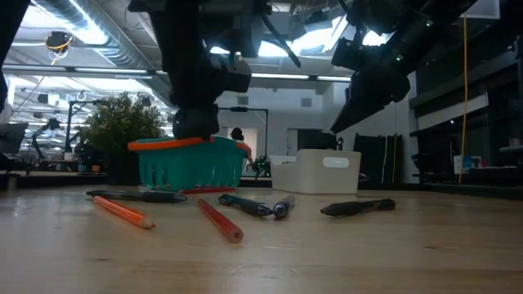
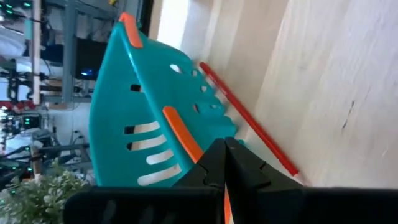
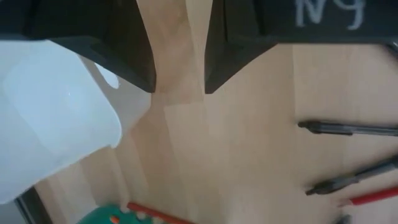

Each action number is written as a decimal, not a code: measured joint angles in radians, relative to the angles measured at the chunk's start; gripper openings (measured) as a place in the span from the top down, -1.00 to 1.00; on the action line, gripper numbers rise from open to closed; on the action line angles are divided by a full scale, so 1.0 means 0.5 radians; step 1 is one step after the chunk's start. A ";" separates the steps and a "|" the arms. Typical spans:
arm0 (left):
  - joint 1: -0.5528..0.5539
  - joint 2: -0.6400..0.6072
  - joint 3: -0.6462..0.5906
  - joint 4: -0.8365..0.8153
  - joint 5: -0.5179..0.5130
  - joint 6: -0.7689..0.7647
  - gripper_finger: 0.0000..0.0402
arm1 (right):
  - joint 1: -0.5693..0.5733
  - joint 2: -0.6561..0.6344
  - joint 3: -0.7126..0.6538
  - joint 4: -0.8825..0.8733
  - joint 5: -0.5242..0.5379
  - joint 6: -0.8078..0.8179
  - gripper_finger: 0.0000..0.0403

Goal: Sort pens & pencils
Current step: Put the red pencil into the green basket

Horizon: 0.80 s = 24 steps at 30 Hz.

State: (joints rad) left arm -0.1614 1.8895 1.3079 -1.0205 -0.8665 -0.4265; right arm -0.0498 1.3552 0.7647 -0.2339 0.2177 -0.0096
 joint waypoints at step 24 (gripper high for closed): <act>-0.063 -0.004 -0.051 -0.494 0.276 -0.480 1.00 | 0.002 0.000 0.000 0.010 -0.008 0.000 0.31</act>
State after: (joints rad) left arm -0.1932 1.8874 1.2825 -1.2674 -0.7285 -0.6664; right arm -0.0486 1.3552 0.7647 -0.2287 0.2139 -0.0097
